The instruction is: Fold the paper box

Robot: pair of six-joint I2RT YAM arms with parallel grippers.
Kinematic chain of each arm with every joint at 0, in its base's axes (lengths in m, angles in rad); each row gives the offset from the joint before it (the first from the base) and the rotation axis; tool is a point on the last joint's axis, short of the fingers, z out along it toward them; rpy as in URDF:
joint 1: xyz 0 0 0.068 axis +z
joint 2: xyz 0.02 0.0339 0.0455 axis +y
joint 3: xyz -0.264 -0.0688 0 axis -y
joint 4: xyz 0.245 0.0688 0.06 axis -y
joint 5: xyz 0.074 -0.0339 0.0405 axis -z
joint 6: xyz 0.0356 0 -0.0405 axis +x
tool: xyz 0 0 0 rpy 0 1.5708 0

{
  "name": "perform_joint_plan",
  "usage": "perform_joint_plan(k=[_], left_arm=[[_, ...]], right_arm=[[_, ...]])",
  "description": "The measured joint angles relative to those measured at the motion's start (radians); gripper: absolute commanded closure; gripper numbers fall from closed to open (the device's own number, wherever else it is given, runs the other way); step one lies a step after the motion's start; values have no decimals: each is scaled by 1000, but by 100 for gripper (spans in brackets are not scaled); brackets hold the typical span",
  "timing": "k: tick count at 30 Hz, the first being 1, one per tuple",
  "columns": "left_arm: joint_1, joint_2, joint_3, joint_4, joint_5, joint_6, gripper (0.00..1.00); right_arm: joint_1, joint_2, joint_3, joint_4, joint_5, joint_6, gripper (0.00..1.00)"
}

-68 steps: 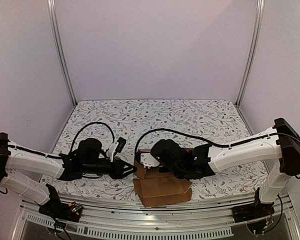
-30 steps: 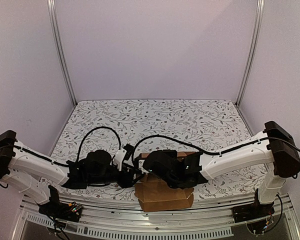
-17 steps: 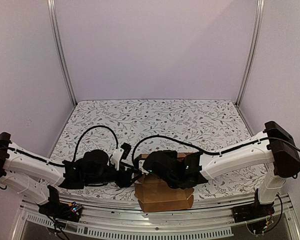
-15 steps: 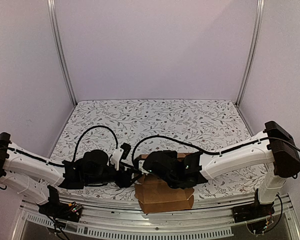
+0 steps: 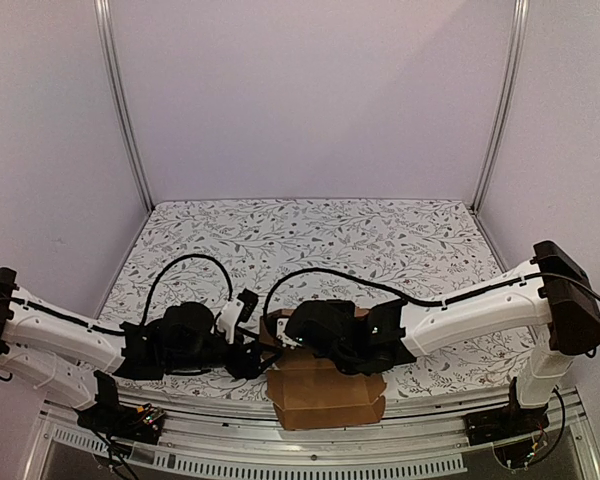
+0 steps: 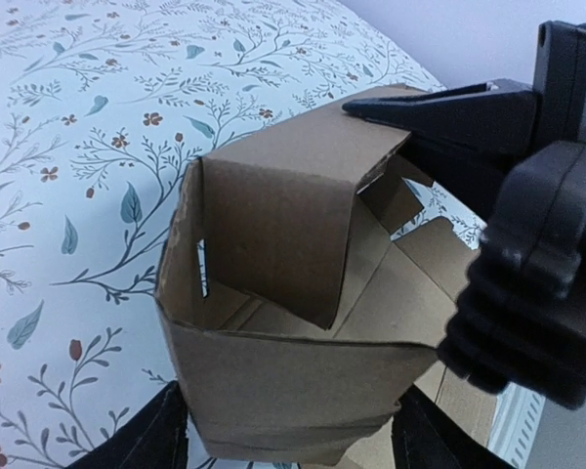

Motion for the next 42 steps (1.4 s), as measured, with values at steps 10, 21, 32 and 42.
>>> perform_joint_plan(k=[10, 21, 32, 42], left_arm=[[-6, -1, -7, 1, 4, -2, 31], [-48, 34, -6, 2, 0, -17, 31], [-64, 50, -7, 10, -38, -20, 32], [-65, 28, -17, -6, -71, -19, 31]], right_arm=[[0, 0, 2, -9, -8, 14, 100], [8, 1, -1, 29, 49, 6, 100], [30, 47, -70, 189, 140, -47, 100], [42, 76, -98, 290, 190, -86, 100]])
